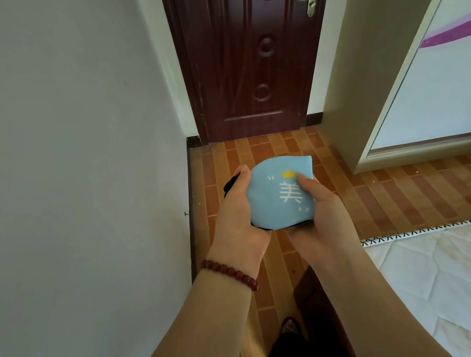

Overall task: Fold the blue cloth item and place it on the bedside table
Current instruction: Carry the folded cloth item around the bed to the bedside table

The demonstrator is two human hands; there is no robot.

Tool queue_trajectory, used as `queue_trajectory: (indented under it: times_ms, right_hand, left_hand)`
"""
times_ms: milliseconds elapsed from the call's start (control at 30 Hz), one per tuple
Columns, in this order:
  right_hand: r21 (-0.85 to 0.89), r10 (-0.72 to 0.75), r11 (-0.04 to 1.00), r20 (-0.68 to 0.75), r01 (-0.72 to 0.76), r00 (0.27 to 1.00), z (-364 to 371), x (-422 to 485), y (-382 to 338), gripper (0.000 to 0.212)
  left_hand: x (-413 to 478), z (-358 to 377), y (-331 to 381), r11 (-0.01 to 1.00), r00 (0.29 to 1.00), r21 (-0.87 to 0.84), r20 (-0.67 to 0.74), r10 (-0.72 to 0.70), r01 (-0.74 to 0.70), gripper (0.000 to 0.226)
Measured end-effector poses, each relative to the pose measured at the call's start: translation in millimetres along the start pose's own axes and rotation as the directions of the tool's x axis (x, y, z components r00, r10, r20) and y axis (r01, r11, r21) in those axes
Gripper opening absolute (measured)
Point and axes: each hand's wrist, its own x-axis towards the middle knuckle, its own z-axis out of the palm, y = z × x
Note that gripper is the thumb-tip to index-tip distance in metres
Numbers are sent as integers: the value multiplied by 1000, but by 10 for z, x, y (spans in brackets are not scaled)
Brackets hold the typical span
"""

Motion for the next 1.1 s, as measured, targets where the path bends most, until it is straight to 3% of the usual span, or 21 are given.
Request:
queue_trajectory:
  times_ms: [167, 333, 633, 833, 967, 1100]
  right_hand:
    - [-35, 30, 999, -48, -32, 998, 199, 858, -291, 38]
    - [-85, 23, 996, -67, -29, 997, 367, 1679, -676, 35]
    - [-72, 41, 996, -153, -52, 987, 502, 2761, -1305, 36]
    - [-69, -10, 998, -185, -3, 983, 506, 3459, -1668, 16]
    - [16, -21, 1000, -191, 25, 981, 567, 3951, -1919, 36]
    - [113, -59, 990, -170, 79, 984, 668, 4420, -2213, 40]
  left_hand:
    - [819, 360, 287, 999, 999, 33, 37, -7, 6, 27]
    - [1542, 812, 549, 998, 998, 62, 57, 2, -5, 35]
    - [2594, 1511, 748, 998, 997, 53, 80, -20, 16, 26]
    - [3289, 1959, 823, 996, 995, 91, 96, -27, 18, 21]
    - [3842, 2289, 905, 995, 992, 101, 123, -29, 17, 19]
    - [4390, 2680, 1063, 989, 972, 126, 211, -100, 74, 23]
